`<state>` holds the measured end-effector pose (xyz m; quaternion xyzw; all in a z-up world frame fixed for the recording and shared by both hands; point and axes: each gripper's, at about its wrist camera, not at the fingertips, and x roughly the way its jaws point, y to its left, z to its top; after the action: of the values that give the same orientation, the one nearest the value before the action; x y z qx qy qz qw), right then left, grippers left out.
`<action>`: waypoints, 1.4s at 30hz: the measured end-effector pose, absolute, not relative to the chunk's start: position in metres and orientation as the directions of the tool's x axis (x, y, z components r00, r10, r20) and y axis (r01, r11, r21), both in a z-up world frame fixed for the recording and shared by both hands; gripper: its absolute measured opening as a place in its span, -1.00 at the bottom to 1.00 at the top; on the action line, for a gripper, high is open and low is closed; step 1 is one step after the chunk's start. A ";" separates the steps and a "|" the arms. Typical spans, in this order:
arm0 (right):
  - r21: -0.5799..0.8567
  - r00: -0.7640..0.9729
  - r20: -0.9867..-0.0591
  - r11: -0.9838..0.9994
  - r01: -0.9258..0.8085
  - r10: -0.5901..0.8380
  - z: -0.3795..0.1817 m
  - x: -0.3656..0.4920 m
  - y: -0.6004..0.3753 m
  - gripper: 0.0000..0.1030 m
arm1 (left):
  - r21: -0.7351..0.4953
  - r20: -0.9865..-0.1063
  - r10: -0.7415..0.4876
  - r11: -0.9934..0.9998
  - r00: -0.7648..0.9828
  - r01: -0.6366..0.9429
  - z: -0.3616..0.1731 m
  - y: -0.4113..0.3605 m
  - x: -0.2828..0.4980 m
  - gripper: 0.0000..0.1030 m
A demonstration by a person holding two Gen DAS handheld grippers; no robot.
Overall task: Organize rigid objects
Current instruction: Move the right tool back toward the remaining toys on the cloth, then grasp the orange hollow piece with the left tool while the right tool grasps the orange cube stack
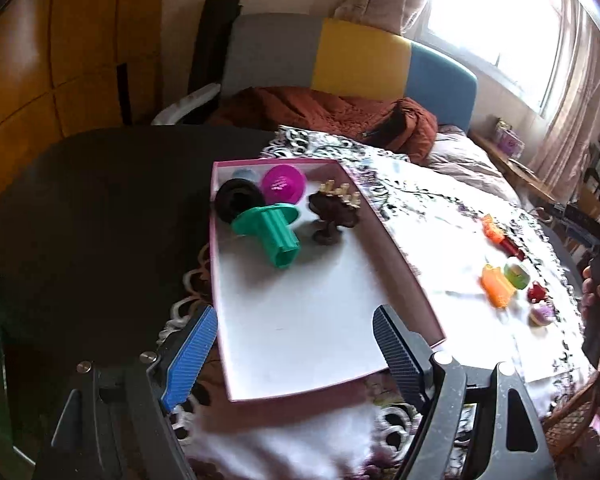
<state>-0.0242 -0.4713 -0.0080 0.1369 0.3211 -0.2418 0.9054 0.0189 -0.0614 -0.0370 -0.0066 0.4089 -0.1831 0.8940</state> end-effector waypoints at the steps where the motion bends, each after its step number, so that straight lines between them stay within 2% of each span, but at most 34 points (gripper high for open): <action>1: 0.095 0.657 -0.651 0.818 0.568 -0.380 -0.013 -0.030 -0.485 0.79 | -0.170 -0.729 -0.346 0.928 0.591 0.333 -0.035 -0.066 0.020 0.58; 5: 0.165 0.591 -0.689 0.704 0.691 -0.420 -0.032 -0.050 -0.525 0.79 | -0.210 -0.726 -0.411 0.896 0.551 0.391 -0.029 -0.091 0.024 0.59; 7: 0.238 0.607 -0.673 0.653 0.719 -0.423 -0.031 -0.060 -0.538 0.79 | -0.227 -0.736 -0.440 0.876 0.514 0.425 -0.028 -0.108 0.027 0.59; 15: 0.350 0.601 -0.685 0.537 0.767 -0.412 -0.038 -0.082 -0.561 0.82 | -0.300 -0.778 -0.549 0.753 0.307 0.585 -0.037 -0.200 0.031 0.59; 29: 0.394 0.625 -0.685 0.531 0.750 -0.374 -0.042 -0.081 -0.564 0.83 | -0.237 -0.807 -0.538 0.672 0.242 0.702 -0.064 -0.319 0.038 0.59; 33: 0.410 0.634 -0.685 0.529 0.743 -0.358 -0.043 -0.081 -0.565 0.84 | -0.193 -0.831 -0.499 0.673 0.245 0.714 -0.078 -0.349 0.043 0.58; 39: 0.415 0.642 -0.685 0.539 0.733 -0.345 -0.045 -0.078 -0.564 0.84 | -0.189 -0.854 -0.470 0.681 0.224 0.707 -0.100 -0.379 0.056 0.58; 41: 0.416 0.644 -0.683 0.541 0.730 -0.344 -0.044 -0.078 -0.564 0.84 | -0.179 -0.869 -0.444 0.693 0.217 0.698 -0.112 -0.384 0.061 0.40; 42: 0.415 0.644 -0.682 0.542 0.730 -0.345 -0.044 -0.078 -0.565 0.84 | -0.178 -0.869 -0.443 0.695 0.221 0.696 -0.116 -0.384 0.063 0.17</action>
<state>-0.0777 -0.5646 -0.0440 0.3538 0.2721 -0.3222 0.8349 0.0630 -0.3840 -0.1156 0.1260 0.5032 -0.3695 0.7710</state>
